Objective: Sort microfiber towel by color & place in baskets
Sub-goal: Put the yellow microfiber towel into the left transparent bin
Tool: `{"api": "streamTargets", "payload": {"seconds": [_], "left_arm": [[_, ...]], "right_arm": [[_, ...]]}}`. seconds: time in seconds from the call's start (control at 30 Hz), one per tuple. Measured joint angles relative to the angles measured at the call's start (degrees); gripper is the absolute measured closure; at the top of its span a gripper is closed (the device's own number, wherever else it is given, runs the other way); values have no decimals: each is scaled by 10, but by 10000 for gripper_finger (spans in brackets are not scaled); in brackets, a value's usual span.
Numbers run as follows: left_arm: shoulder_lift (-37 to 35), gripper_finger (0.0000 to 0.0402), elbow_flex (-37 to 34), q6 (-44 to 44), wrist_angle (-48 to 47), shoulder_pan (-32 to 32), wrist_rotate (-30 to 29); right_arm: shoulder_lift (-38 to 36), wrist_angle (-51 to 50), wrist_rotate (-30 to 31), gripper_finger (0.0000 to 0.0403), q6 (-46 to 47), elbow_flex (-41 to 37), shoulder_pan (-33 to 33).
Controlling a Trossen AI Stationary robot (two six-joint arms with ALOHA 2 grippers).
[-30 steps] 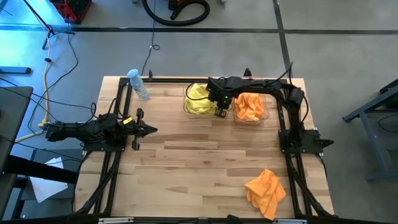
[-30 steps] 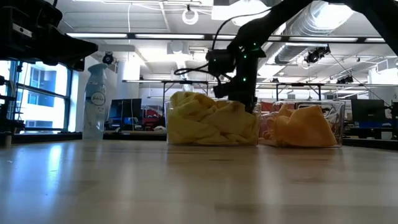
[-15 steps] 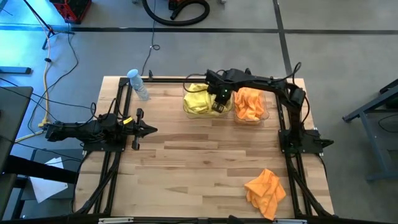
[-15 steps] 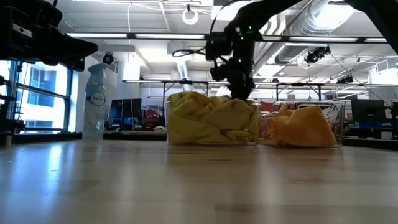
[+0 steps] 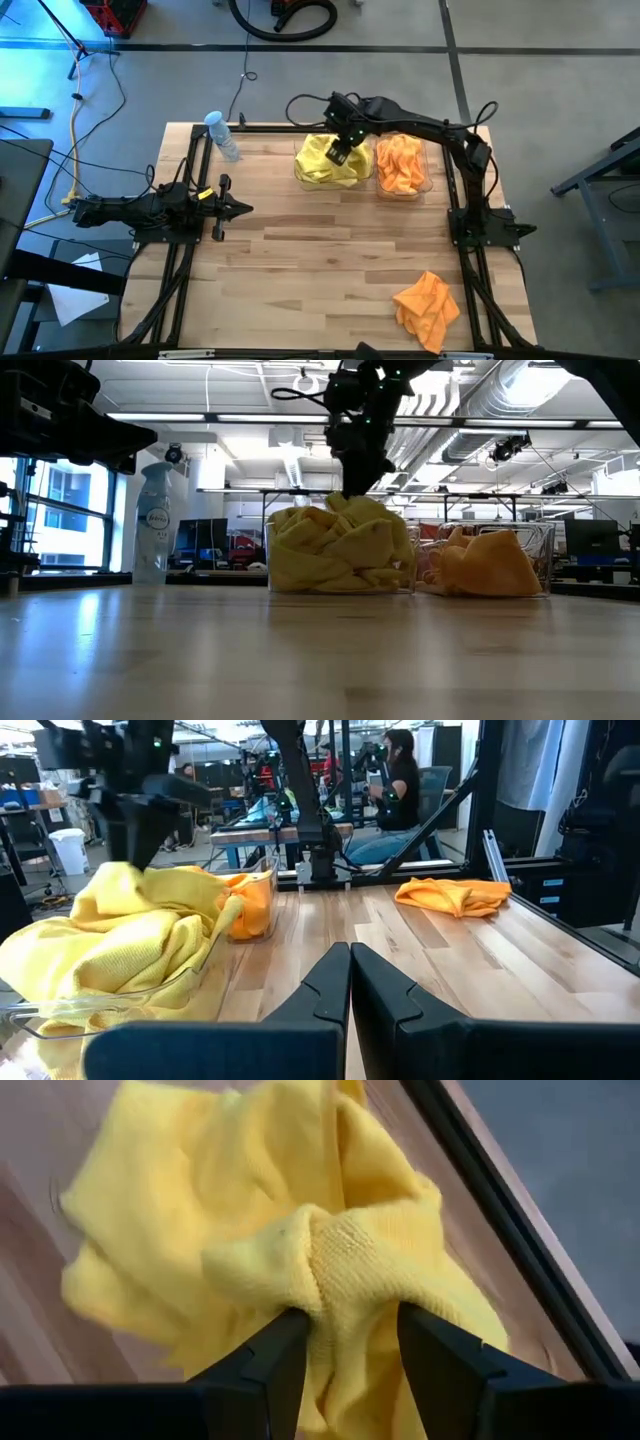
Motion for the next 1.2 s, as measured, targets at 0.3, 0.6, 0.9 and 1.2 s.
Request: {"api": "streamTargets", "payload": {"seconds": [0.3,0.6,0.9,1.2], "left_arm": [[0,401,0,0,0,0,0],[0,401,0,0,0,0,0],[0,402,0,0,0,0,0],[0,402,0,0,0,0,0]], "right_arm": [[51,121,-17,250,-8,-81,20],[104,124,-27,250,-22,-100,21],[108,-3,-26,250,-13,29,21],[106,-136,23,250,10,199,24]]}}
